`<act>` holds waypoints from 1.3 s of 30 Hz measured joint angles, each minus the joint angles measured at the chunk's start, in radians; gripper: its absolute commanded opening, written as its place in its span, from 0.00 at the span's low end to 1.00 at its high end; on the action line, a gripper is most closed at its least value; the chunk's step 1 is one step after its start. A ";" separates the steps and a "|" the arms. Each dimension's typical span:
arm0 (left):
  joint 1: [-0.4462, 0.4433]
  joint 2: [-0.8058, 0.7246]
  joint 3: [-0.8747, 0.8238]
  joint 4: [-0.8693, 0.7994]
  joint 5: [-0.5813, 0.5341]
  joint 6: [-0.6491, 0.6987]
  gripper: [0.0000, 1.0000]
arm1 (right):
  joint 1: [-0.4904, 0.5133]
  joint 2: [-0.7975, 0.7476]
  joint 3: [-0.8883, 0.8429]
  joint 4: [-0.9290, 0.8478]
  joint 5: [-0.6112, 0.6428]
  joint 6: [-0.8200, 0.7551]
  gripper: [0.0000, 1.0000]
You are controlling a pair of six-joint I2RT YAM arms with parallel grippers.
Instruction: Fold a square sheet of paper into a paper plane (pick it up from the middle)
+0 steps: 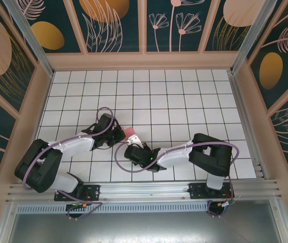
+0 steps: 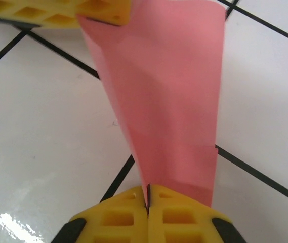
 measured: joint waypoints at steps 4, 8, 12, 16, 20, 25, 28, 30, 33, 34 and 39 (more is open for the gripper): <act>0.000 -0.009 0.002 -0.011 -0.010 0.009 0.36 | -0.007 -0.007 -0.015 0.012 -0.008 0.000 0.00; 0.000 -0.056 0.003 -0.037 -0.042 0.021 0.69 | -0.038 -0.032 -0.047 0.042 -0.068 0.005 0.00; 0.000 -0.147 0.005 -0.082 -0.106 0.019 0.81 | -0.090 -0.091 -0.109 0.112 -0.192 0.023 0.00; 0.000 -0.263 -0.005 -0.104 -0.169 0.014 0.81 | -0.163 -0.136 -0.180 0.212 -0.362 0.051 0.00; 0.000 -0.357 -0.046 -0.095 -0.182 0.014 0.78 | -0.214 -0.142 -0.209 0.277 -0.502 0.082 0.00; 0.000 -0.411 -0.132 -0.028 -0.147 0.019 0.64 | -0.256 -0.134 -0.217 0.362 -0.653 0.129 0.00; 0.000 -0.423 -0.177 0.016 -0.119 0.023 0.59 | -0.277 -0.116 -0.219 0.407 -0.714 0.160 0.00; 0.000 -0.431 -0.198 0.039 -0.099 0.023 0.56 | -0.288 -0.105 -0.223 0.432 -0.748 0.181 0.00; 0.000 -0.435 -0.216 0.082 -0.067 0.023 0.54 | -0.299 -0.085 -0.224 0.453 -0.792 0.207 0.00; 0.000 -0.435 -0.219 0.094 -0.056 0.025 0.54 | -0.302 -0.076 -0.224 0.462 -0.804 0.214 0.00; 0.000 -0.442 -0.231 0.148 -0.015 0.031 0.53 | -0.318 -0.034 -0.227 0.507 -0.856 0.264 0.00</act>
